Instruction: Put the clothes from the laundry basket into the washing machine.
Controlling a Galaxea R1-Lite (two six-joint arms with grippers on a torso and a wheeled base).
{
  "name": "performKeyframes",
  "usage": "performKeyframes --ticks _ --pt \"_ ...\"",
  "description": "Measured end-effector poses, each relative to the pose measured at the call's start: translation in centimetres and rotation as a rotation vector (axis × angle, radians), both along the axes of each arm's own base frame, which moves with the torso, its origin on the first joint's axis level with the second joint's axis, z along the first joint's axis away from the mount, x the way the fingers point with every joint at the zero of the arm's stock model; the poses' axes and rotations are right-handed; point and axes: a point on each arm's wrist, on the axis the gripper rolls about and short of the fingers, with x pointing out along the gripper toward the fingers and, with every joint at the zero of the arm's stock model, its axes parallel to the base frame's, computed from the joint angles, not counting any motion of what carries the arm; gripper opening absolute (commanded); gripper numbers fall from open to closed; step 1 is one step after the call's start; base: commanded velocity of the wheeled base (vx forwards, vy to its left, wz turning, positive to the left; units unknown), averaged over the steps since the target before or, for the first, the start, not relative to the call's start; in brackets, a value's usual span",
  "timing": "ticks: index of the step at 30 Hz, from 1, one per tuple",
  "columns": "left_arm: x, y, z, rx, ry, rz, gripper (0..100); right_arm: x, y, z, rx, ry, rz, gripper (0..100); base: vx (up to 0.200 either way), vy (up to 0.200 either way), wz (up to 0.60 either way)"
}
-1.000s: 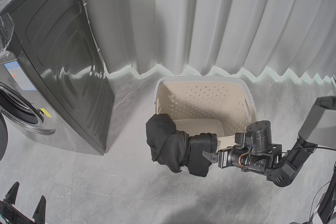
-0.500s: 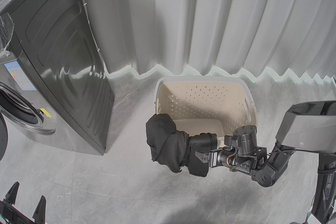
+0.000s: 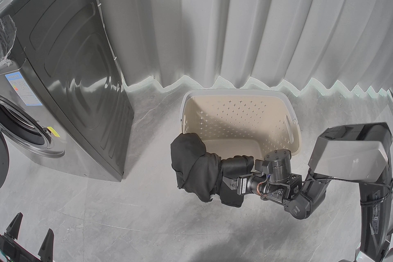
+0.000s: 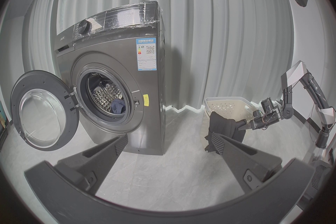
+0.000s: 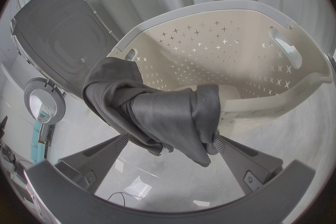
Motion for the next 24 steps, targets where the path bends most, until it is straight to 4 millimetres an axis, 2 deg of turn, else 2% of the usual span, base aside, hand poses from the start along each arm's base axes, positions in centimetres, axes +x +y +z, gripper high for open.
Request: performKeyframes --ticks 9,19,20,24 --pt "0.0 0.0 0.0 -0.003 0.000 0.000 100 1.0 0.5 -0.9 -0.012 -0.019 -0.023 100 0.000 0.000 0.00" --pt "0.0 0.0 0.0 -0.004 0.000 0.000 100 2.3 1.0 -0.9 0.008 -0.051 -0.028 100 0.000 0.000 0.00" --pt "0.0 0.0 0.0 -0.004 0.000 0.000 100 2.4 1.0 -0.9 0.008 -0.052 -0.029 0 0.000 0.000 0.00" --pt "0.0 0.0 0.0 -0.004 0.000 0.000 100 2.6 1.1 -1.0 0.010 -0.055 -0.031 0 0.000 0.000 0.00"
